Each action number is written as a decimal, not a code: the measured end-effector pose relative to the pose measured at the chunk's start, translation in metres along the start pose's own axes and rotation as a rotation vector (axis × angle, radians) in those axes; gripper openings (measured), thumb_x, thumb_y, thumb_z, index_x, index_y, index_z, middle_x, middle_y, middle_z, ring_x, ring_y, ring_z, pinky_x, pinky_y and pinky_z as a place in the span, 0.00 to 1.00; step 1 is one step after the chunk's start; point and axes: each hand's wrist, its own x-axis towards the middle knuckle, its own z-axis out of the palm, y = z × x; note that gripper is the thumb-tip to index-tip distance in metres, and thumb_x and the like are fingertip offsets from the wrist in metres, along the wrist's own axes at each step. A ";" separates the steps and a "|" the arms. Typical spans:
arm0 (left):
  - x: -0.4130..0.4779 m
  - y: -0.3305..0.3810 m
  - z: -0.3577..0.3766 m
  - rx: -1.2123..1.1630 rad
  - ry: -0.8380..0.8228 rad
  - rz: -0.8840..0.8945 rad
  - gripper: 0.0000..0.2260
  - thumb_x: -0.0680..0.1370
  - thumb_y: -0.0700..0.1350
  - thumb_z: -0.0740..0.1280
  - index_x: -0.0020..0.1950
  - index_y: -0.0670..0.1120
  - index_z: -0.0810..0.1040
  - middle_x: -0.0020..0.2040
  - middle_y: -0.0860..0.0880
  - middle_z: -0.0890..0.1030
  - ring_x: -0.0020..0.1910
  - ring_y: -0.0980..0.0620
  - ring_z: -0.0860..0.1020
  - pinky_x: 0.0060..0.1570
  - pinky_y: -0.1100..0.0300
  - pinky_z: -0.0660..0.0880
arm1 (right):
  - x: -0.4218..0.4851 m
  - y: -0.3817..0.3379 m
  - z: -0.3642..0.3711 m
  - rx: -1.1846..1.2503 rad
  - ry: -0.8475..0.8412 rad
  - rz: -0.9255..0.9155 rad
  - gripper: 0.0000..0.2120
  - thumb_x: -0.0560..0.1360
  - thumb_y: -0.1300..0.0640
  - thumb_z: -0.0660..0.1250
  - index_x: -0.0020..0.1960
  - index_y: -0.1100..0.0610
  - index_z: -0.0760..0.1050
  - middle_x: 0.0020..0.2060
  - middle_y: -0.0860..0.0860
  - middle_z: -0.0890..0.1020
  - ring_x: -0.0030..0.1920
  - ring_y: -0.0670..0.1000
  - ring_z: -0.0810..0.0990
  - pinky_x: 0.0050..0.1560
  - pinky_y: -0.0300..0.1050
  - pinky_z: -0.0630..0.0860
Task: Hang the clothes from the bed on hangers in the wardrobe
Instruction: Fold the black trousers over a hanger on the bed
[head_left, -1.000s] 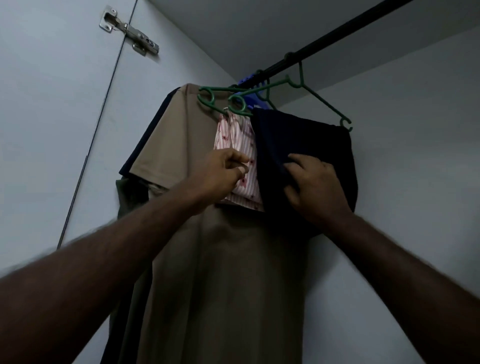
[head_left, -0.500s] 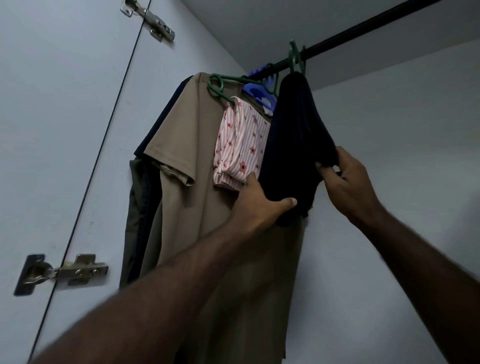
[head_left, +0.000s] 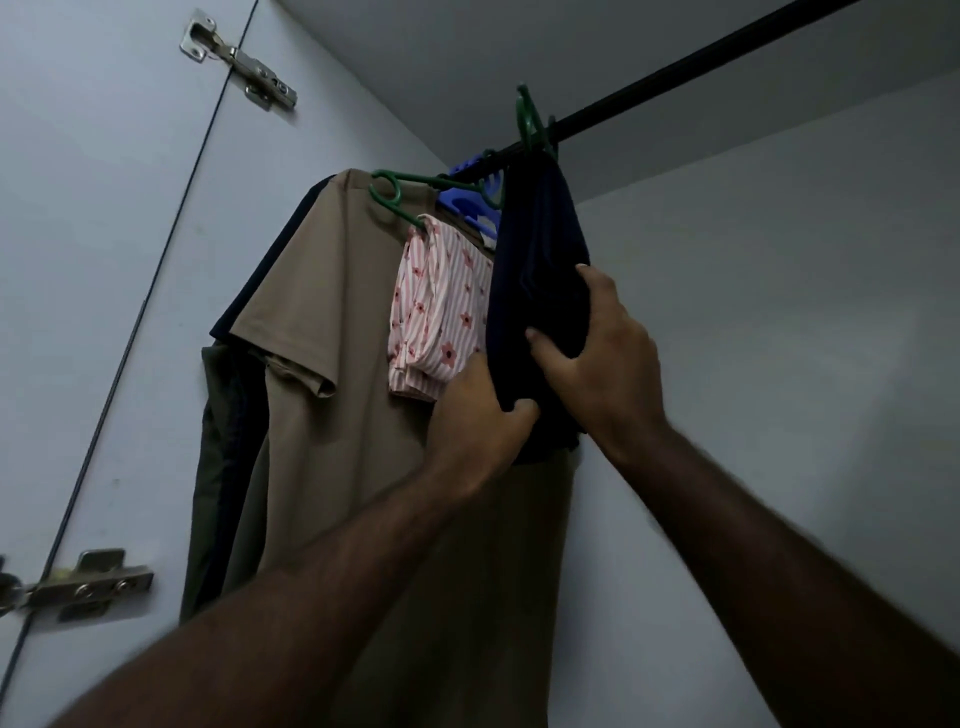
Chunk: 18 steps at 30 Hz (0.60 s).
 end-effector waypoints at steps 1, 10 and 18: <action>0.001 0.000 -0.004 -0.020 0.000 -0.006 0.17 0.73 0.45 0.70 0.60 0.44 0.72 0.48 0.52 0.77 0.46 0.54 0.77 0.33 0.72 0.65 | 0.005 0.000 -0.001 0.068 0.017 -0.011 0.30 0.75 0.53 0.68 0.75 0.55 0.64 0.60 0.55 0.81 0.56 0.56 0.81 0.55 0.51 0.79; 0.013 -0.011 -0.048 -0.292 -0.043 -0.148 0.23 0.75 0.45 0.69 0.68 0.44 0.69 0.58 0.47 0.79 0.52 0.51 0.81 0.51 0.49 0.81 | -0.012 0.010 -0.009 0.161 -0.096 -0.077 0.28 0.72 0.66 0.59 0.73 0.60 0.69 0.58 0.58 0.82 0.55 0.56 0.82 0.60 0.47 0.78; 0.026 -0.002 -0.069 -0.295 -0.051 -0.155 0.23 0.77 0.45 0.68 0.71 0.44 0.66 0.58 0.46 0.79 0.51 0.48 0.81 0.48 0.49 0.81 | -0.047 0.005 0.002 0.104 -0.080 -0.048 0.29 0.73 0.69 0.62 0.73 0.58 0.70 0.52 0.58 0.84 0.45 0.55 0.83 0.50 0.38 0.76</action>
